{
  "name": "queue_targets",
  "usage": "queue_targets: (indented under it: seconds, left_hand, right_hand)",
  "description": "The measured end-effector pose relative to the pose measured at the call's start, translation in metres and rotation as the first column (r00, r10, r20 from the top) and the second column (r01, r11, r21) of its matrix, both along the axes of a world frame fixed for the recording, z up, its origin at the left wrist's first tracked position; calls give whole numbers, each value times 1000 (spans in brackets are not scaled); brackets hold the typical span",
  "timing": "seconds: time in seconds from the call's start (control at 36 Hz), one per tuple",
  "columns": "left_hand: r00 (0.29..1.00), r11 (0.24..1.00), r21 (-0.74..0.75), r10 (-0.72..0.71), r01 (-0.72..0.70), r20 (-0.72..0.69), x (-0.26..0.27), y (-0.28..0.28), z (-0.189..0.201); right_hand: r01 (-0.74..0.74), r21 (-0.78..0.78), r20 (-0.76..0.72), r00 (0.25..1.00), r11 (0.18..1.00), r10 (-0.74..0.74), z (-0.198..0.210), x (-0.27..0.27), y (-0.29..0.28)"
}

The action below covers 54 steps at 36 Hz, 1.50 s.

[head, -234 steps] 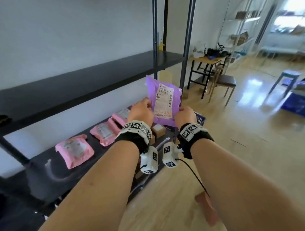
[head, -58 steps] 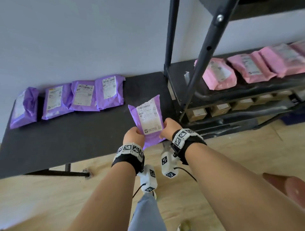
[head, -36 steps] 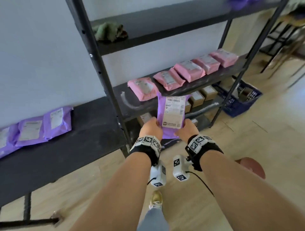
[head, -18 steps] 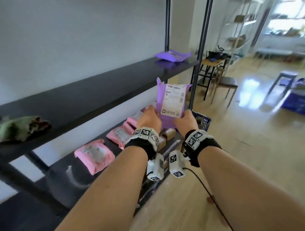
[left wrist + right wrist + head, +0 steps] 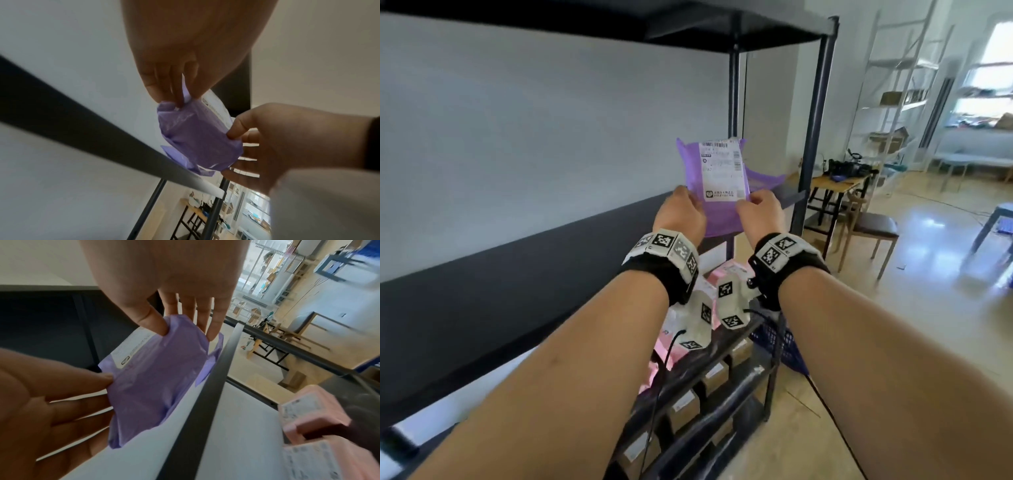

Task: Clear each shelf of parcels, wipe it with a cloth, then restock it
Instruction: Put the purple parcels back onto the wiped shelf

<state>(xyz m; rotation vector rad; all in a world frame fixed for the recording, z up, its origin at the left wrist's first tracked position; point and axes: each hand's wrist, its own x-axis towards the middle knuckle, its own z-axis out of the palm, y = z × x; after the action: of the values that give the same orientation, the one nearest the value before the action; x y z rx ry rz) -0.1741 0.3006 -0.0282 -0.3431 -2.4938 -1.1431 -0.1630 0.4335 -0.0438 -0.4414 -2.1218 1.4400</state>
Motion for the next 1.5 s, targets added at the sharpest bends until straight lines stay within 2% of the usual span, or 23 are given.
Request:
queue_targets:
  seconds: [0.22, 0.42, 0.69, 0.78, 0.86, 0.97, 1.17, 1.36, 1.5]
  left_hand:
    - [992, 993, -43, 116, -114, 55, -70, 26, 7]
    - [971, 980, -35, 196, -193, 137, -116, 46, 2]
    - [943, 968, -110, 245, -225, 224, -136, 58, -4]
    - [939, 962, -130, 263, -239, 221, -134, 56, -5]
    - [925, 954, -120, 295, -273, 240, -129, 51, -4]
    - [918, 944, -91, 329, -316, 220, -113, 36, -2]
    - [892, 895, 1, 444, -445, 82, -52, -7, -2]
    - [846, 846, 1, 533, -533, 20, 44, -82, -4]
    - [781, 781, 8, 624, -624, 21, 130, -140, -13]
  right_hand:
    - [-197, 103, 6, 980, 975, 198, 18, -89, 29]
    - [-296, 270, 125, 954, 916, 272, 15, -149, 45]
    - [-414, 303, 233, 906, 858, 354, 14, -182, 49]
    - [-383, 295, 219, 919, 875, 328, 12, -181, 49]
    - [-326, 299, 144, 945, 897, 295, 15, -177, 44]
    - [-290, 351, 23, 953, 890, 302, 24, -161, 29]
    - [-383, 354, -56, 902, 853, 429, 28, -106, -26]
    - [-498, 329, -45, 840, 802, 540, 20, -27, -102]
    - [-599, 292, -45, 771, 746, 636, 5, 48, -162]
